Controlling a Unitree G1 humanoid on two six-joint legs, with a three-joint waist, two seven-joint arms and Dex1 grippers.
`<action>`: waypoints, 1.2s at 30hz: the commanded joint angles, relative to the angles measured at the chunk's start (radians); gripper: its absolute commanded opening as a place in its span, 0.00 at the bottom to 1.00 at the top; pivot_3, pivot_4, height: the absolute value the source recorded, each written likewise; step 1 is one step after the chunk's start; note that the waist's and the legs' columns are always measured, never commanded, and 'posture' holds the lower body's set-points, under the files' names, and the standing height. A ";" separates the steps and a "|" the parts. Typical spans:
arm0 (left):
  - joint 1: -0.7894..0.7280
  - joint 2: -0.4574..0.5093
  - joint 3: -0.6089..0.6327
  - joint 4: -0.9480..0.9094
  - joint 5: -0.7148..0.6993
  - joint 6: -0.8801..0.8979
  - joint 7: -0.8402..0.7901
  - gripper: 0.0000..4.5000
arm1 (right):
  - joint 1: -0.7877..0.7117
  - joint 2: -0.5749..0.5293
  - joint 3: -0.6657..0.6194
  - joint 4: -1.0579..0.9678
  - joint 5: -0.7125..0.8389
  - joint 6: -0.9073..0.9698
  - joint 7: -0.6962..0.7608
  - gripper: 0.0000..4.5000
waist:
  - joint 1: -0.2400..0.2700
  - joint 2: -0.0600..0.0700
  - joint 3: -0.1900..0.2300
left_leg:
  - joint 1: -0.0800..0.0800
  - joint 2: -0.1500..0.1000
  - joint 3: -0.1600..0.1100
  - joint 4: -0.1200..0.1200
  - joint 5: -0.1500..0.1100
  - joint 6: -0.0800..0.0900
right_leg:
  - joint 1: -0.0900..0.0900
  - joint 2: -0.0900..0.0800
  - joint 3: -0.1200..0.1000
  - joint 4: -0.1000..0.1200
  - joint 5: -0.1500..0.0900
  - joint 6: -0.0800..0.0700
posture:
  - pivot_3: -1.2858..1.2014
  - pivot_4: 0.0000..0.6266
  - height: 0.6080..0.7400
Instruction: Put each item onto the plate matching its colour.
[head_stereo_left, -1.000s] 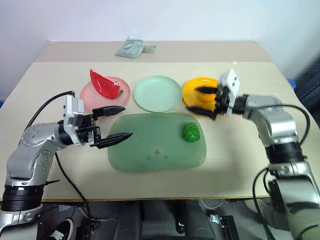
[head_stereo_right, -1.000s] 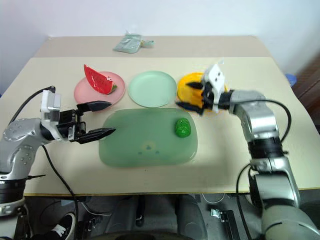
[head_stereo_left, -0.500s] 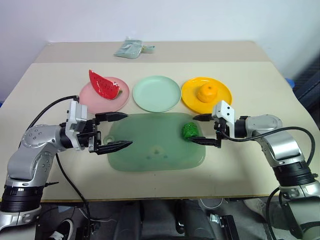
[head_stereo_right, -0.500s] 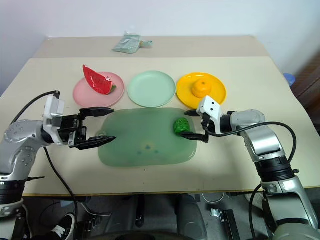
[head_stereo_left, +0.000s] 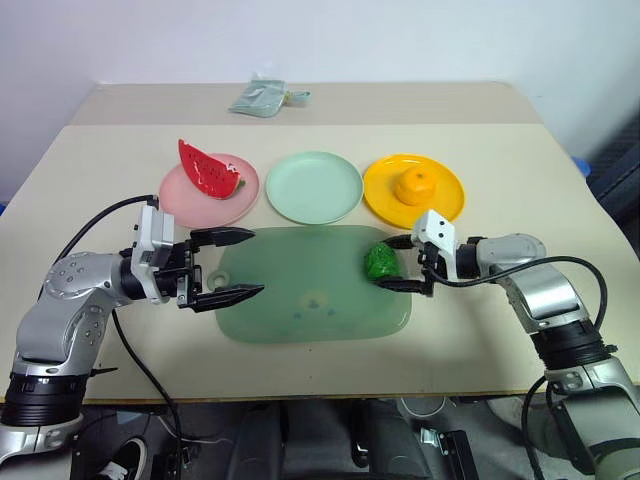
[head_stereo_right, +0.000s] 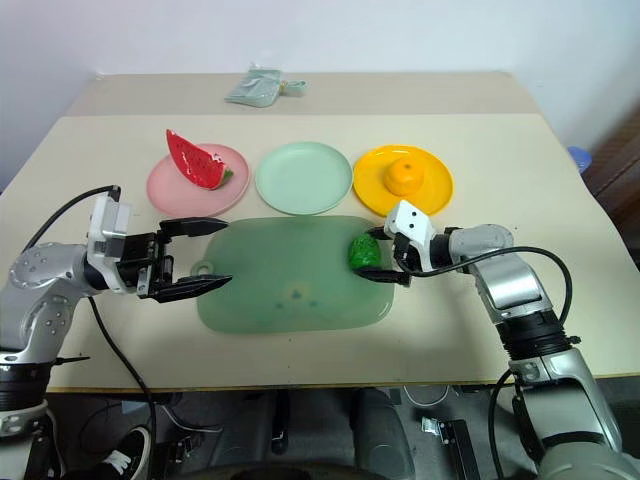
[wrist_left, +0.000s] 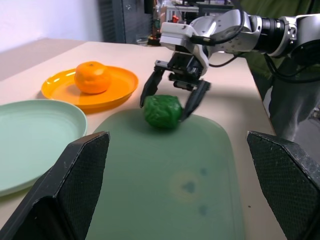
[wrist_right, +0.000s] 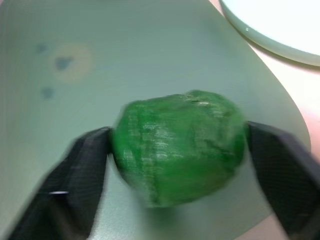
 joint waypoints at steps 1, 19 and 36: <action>0.001 0.006 0.011 -0.023 0.002 -0.019 0.001 1.00 | -0.030 0.002 -0.023 -0.011 0.000 -0.020 -0.011 0.63 | 0.000 0.000 0.000 | 0.000 0.000 0.000 0.000 0.000 0.000 | 0.000 0.000 0.000 0.000 0.000 0.000 | 0.52 0.24 1.00; -0.089 -0.123 -0.006 0.080 0.186 -0.021 0.372 1.00 | -0.454 0.423 -0.049 0.440 -0.147 -0.200 -0.518 0.63 | -0.002 0.000 0.000 | 0.000 0.000 0.000 0.000 0.000 0.000 | 0.000 -0.001 0.000 0.001 0.000 0.000 | 0.52 0.24 1.00; -0.057 -0.128 -0.012 0.042 0.194 -0.057 0.352 1.00 | -0.562 0.470 -0.152 0.732 -0.115 -0.390 -0.493 0.99 | -0.005 0.000 0.000 | 0.000 0.000 0.000 -0.001 0.000 0.000 | 0.000 -0.001 0.000 0.001 0.000 0.000 | 0.52 0.24 1.00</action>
